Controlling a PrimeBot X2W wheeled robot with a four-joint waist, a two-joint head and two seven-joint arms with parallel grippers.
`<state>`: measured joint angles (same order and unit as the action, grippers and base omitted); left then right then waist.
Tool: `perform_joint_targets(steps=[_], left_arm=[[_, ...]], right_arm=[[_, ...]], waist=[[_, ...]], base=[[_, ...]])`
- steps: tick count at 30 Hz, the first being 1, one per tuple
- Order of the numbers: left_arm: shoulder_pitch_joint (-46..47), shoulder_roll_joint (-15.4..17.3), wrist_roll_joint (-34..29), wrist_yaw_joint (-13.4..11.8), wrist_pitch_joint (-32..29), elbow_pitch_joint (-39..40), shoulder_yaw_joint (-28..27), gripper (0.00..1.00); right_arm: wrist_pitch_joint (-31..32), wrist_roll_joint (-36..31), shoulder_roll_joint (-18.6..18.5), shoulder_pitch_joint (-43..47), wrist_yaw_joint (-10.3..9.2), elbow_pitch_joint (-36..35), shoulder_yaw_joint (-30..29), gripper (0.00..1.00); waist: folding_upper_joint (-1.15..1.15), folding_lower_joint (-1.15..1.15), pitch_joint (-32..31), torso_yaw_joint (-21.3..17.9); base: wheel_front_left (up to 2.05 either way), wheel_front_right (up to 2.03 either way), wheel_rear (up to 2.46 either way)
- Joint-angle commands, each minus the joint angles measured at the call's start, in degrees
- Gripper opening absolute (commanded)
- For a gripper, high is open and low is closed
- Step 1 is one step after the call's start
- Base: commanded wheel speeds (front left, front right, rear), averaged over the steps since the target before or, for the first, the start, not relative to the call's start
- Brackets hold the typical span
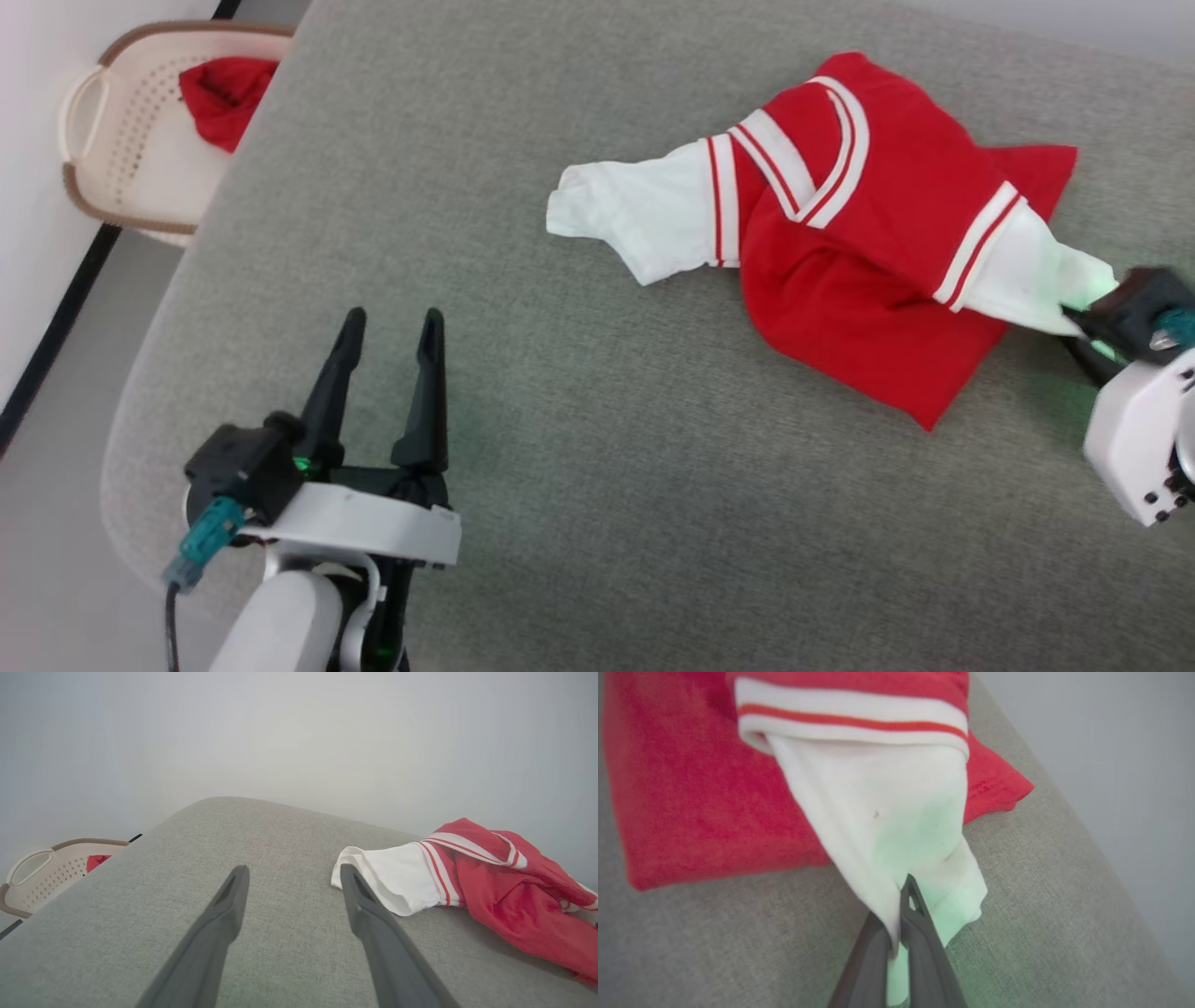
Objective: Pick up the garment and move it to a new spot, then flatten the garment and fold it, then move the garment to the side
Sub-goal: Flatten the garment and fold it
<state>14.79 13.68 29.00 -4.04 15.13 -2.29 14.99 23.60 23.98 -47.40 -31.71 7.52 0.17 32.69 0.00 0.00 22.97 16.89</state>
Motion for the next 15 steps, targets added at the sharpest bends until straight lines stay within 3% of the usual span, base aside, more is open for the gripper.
perform_joint_targets(steps=[1, 8, 15], left_arm=[[-0.65, -0.01, -0.35, 0.20, -0.01, 0.03, -0.38, 1.00], [-2.44, 0.56, -0.19, 0.68, -0.01, 0.30, -1.95, 1.00], [-2.80, 1.29, 0.31, 0.69, -0.40, 1.76, -2.25, 1.00]], right_arm=[[-0.39, 0.50, 0.57, 1.19, -0.06, 0.22, -1.47, 0.00], [1.31, 9.88, 8.97, 10.29, -0.06, -2.26, -20.43, 0.00], [9.99, 18.04, 17.83, 16.11, -0.06, -8.44, -40.58, 0.00]], waist=[[0.00, 0.00, -0.73, -0.90], [0.00, 0.00, -1.98, -3.65], [0.00, 0.00, -1.82, -5.43]], base=[[0.00, 0.00, 0.00], [0.00, 0.00, 0.00], [0.00, 0.00, 0.00]])
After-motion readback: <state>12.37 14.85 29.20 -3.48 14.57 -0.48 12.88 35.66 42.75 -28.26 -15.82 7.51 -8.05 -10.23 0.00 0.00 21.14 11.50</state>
